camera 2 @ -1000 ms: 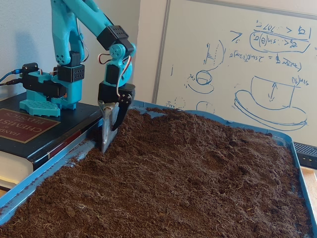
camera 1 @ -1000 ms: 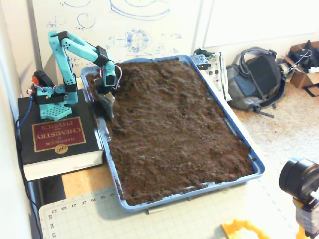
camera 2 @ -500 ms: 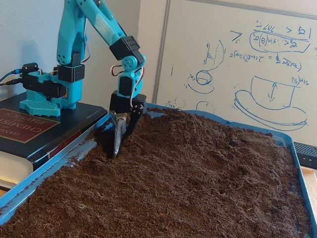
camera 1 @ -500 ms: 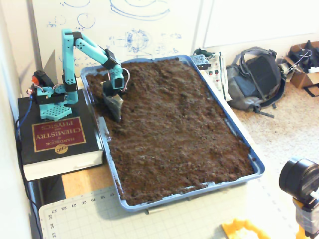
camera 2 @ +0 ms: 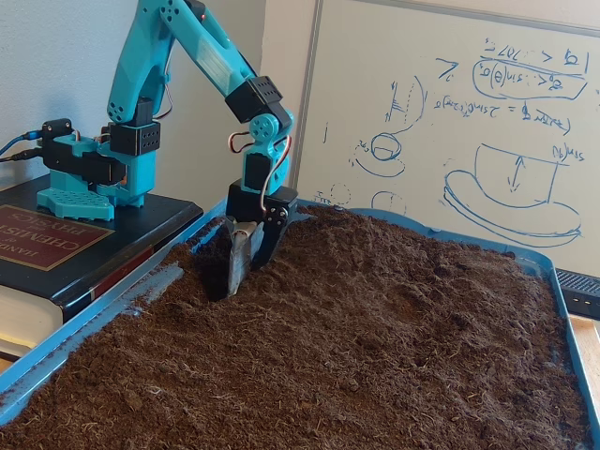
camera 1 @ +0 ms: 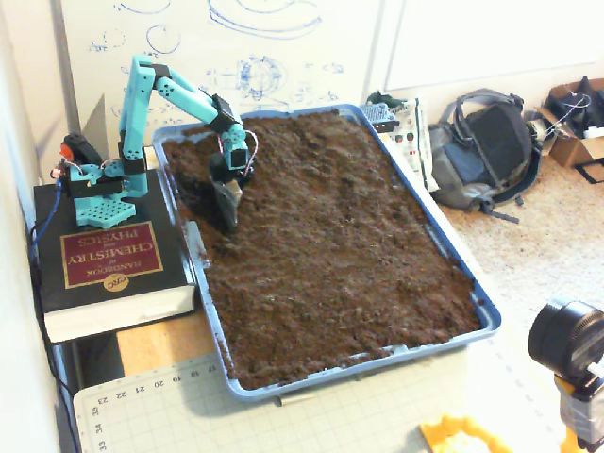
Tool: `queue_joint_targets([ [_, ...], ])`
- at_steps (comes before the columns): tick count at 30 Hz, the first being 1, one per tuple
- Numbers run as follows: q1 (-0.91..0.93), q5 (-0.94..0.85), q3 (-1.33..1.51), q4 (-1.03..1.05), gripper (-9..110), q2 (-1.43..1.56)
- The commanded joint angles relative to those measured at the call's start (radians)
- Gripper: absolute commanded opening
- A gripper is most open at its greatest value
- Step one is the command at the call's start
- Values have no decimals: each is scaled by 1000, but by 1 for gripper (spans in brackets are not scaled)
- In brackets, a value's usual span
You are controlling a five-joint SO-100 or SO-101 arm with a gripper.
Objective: Build a berm.
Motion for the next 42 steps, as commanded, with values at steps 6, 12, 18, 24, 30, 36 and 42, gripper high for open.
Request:
queue_joint_targets([
  [6,18,97,-354,-58,0,89],
  [12,2,112,-367,-58,0,149],
  [18,-5,112,-357,-58,0,238],
  [24,-26,112,-351,-12,0,331],
  [30,-29,95,-385,420,0,532],
  [36,-23,54,-420,825,0,716],
  [42,110,-164,-273,822,0,868],
])
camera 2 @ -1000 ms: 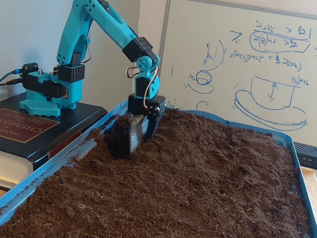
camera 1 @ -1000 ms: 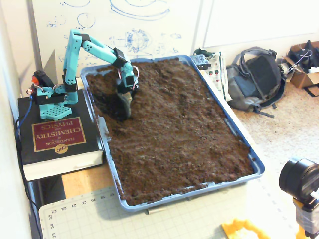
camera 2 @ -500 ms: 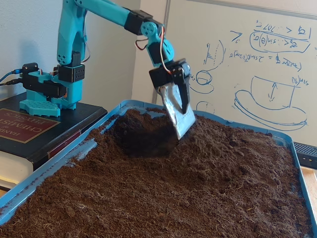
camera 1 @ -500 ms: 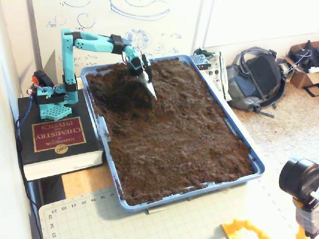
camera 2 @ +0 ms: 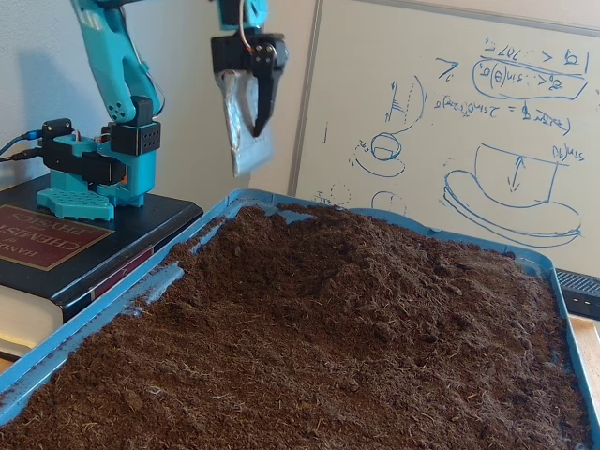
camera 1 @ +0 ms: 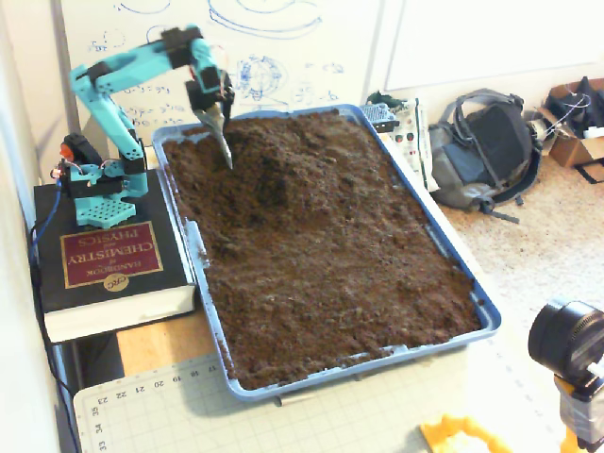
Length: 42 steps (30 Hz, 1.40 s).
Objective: Build a berm.
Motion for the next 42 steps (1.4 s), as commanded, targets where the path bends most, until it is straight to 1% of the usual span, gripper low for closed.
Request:
queue_joint_targets([
  [1,138,-146,63,-49,0,118],
  [4,250,-319,183,-189,0,144],
  [7,334,-440,301,-328,0,138],
  [12,426,-480,453,-520,0,130],
  [15,456,-489,549,-594,0,103],
  [19,469,-575,627,-666,0,-11],
  [22,471,-618,638,-695,0,-100],
  [30,474,-623,604,-707,0,-296],
  [34,522,-624,574,-707,1,-370],
  [37,549,-632,528,-716,1,-460],
  [42,568,-627,434,-795,1,-607],
])
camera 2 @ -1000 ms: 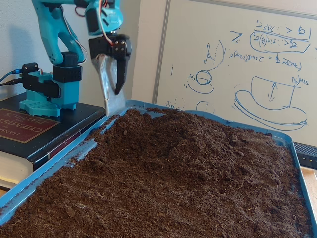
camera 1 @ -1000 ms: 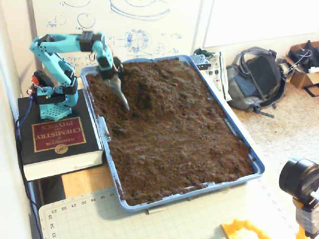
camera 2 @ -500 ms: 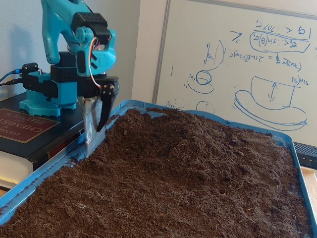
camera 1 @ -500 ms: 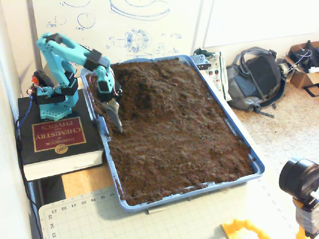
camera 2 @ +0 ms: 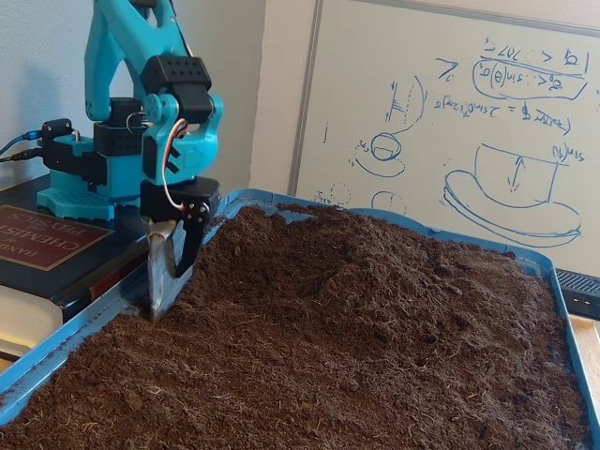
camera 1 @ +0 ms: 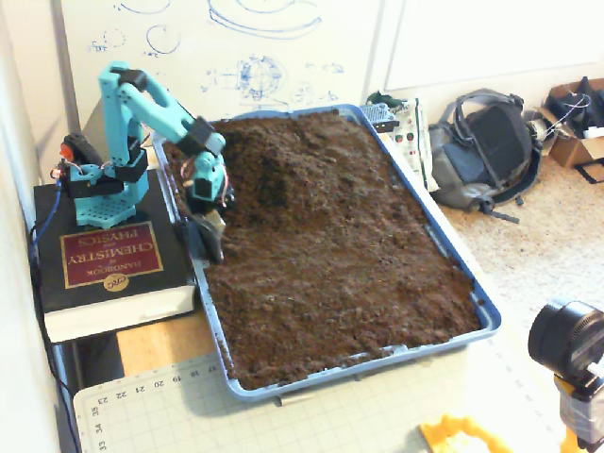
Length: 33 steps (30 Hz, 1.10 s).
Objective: Build a berm.
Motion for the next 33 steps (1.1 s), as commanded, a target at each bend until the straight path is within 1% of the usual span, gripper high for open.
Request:
queue_joint_targets([
  [1,29,-2,-101,-57,1,-57],
  [7,-5,9,-233,-78,1,-115],
  [16,-123,225,-462,-75,1,-247],
  [28,-176,244,-719,-71,0,-393],
  [33,-224,321,-796,-71,0,-393],
])
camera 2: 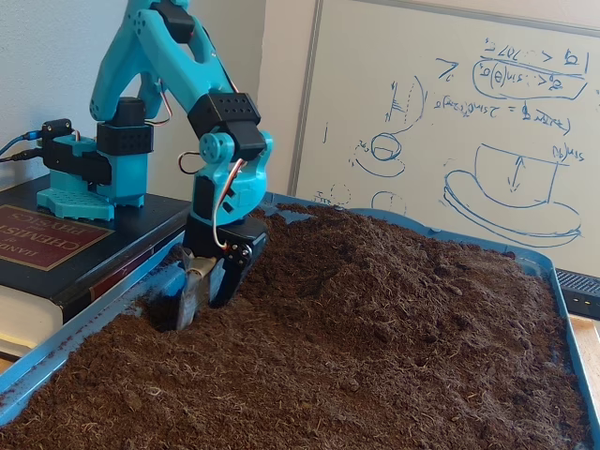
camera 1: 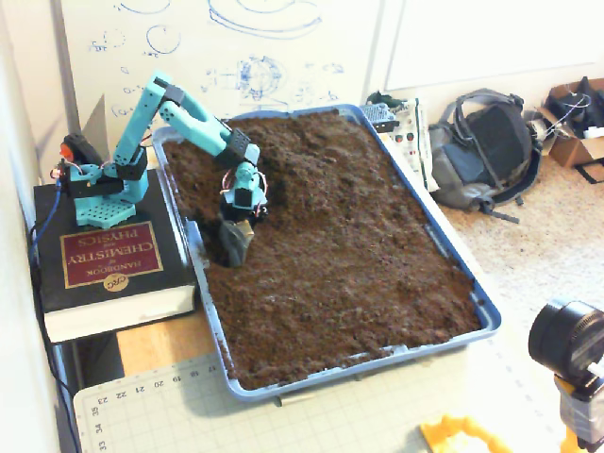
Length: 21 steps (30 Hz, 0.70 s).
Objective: Build a berm.
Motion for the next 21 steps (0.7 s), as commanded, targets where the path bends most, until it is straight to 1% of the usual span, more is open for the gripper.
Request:
queue_joint_targets([
  [1,-101,58,-324,-64,0,25],
  [9,-167,167,-399,-63,0,32],
  [21,-250,173,-469,-63,0,64],
])
